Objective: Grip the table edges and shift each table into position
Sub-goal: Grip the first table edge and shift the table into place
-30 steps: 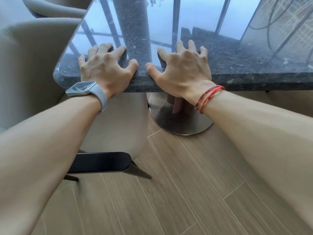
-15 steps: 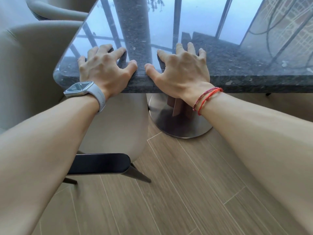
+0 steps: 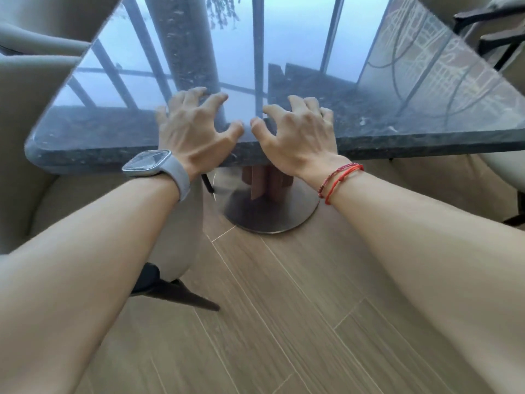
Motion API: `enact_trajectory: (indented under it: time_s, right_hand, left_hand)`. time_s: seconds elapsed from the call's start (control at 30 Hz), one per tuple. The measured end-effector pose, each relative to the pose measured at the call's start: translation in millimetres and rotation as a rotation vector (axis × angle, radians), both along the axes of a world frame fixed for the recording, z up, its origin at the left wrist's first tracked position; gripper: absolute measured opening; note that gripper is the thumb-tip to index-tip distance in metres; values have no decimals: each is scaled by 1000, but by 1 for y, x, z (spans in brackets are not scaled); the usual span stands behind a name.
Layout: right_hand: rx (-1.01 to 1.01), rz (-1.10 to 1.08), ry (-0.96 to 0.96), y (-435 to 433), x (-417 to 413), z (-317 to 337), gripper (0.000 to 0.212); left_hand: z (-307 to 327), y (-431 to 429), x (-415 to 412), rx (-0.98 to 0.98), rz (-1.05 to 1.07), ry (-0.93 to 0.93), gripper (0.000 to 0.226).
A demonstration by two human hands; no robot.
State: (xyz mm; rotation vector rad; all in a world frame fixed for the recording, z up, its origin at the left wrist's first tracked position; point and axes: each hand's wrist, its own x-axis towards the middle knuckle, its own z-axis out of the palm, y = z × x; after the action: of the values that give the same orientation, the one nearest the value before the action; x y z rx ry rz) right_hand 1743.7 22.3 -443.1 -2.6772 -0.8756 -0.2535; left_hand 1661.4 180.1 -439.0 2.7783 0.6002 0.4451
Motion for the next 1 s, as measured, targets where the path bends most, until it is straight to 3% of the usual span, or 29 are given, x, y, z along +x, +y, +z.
enact_trajectory:
  time_s: [0.33, 0.57, 0.8, 1.0]
  right_hand:
    - [-19, -207, 15, -123, 70, 1, 59]
    - [26, -236, -39, -126, 96, -19, 63]
    - [112, -205, -78, -128, 94, -20, 46]
    - [130, -178, -128, -130, 102, -24, 48]
  left_hand:
    - [-6, -111, 78, 12, -129, 92, 77]
    - [-22, -122, 100, 170, -55, 134, 70]
    - [-21, -125, 99, 170, -32, 116, 69]
    - [-21, -127, 106, 199, -22, 120, 68]
